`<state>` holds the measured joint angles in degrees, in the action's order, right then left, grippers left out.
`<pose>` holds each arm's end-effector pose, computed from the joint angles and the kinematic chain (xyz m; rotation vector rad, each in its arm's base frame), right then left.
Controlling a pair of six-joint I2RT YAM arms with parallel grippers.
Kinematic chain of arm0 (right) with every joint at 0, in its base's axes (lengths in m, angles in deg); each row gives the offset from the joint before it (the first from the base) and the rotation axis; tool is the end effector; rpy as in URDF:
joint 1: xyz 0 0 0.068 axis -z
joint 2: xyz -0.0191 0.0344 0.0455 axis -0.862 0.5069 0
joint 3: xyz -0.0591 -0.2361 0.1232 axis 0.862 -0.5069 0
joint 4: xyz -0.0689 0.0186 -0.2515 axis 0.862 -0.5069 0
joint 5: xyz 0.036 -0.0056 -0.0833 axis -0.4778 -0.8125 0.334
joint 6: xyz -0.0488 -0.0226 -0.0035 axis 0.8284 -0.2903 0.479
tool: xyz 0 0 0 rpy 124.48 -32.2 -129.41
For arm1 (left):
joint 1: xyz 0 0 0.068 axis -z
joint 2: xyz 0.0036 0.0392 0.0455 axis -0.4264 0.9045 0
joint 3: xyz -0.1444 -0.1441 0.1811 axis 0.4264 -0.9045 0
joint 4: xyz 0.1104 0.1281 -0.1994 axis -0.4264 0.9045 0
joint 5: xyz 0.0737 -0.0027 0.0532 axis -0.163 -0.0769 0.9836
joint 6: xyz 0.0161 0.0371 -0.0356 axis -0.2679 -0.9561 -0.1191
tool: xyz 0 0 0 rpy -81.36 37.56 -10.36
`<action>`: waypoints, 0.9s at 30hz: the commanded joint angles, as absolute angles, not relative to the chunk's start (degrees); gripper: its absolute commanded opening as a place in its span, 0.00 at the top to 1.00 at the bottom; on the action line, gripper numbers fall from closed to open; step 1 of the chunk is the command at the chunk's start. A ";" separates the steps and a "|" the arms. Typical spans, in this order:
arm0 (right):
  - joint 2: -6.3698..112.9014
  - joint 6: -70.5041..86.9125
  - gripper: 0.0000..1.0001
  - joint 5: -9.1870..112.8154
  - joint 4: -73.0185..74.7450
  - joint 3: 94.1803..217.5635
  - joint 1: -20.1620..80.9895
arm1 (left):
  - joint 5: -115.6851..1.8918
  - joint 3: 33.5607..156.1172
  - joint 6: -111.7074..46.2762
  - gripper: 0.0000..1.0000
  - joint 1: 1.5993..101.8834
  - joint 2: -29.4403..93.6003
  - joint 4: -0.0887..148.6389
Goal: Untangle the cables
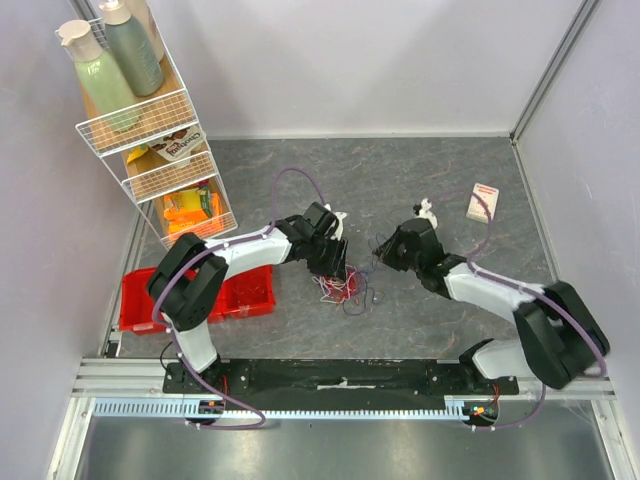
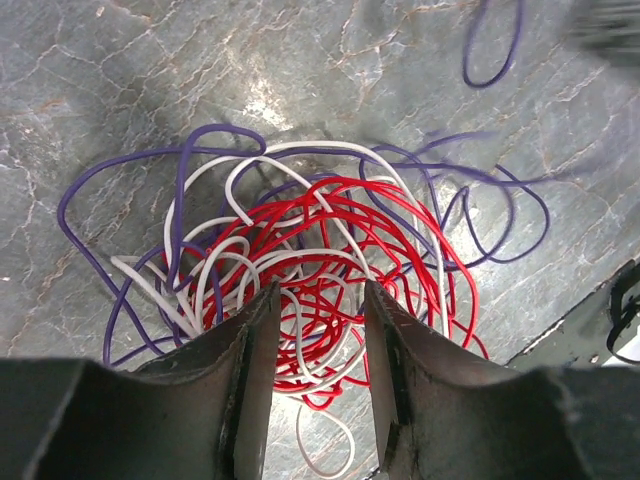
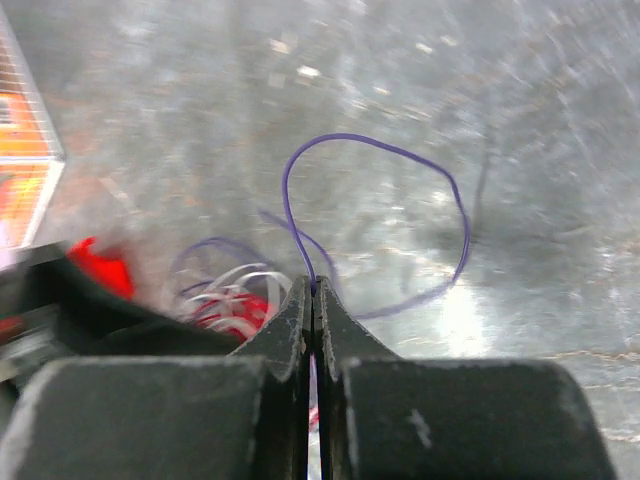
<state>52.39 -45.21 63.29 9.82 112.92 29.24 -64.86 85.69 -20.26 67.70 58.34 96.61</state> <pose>0.2339 0.1341 0.1643 0.6479 2.2786 0.7438 0.2575 -0.2490 0.1733 0.5468 2.6908 -0.7458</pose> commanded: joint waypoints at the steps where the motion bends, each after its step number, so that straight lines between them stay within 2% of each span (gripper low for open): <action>1: 39.98 -36.59 1.00 62.71 4.29 119.86 29.22 | -61.56 87.62 -19.95 0.54 67.61 60.64 97.38; 7: 24.51 -28.76 1.00 62.80 -7.67 131.46 29.22 | -61.90 88.50 -19.86 0.54 67.61 62.76 98.00; 14: 17.28 -20.68 1.00 63.32 -15.59 150.35 29.31 | -60.33 89.11 -20.48 0.54 67.61 62.76 98.96; 16: 15.70 -18.91 1.00 63.32 -15.77 152.48 29.22 | -60.41 89.82 -21.18 0.54 67.61 61.80 99.93; 19: 14.73 -17.24 1.00 63.15 -16.38 151.96 29.22 | -61.64 89.73 -23.02 0.49 67.69 57.50 99.76; 22: 13.85 -16.19 1.00 60.61 -16.39 148.28 29.22 | -62.52 86.49 -25.57 0.39 67.61 49.52 95.30; 27: 12.79 -12.41 1.00 47.62 -12.00 137.30 29.22 | -65.07 77.01 -30.31 0.29 67.61 32.21 82.48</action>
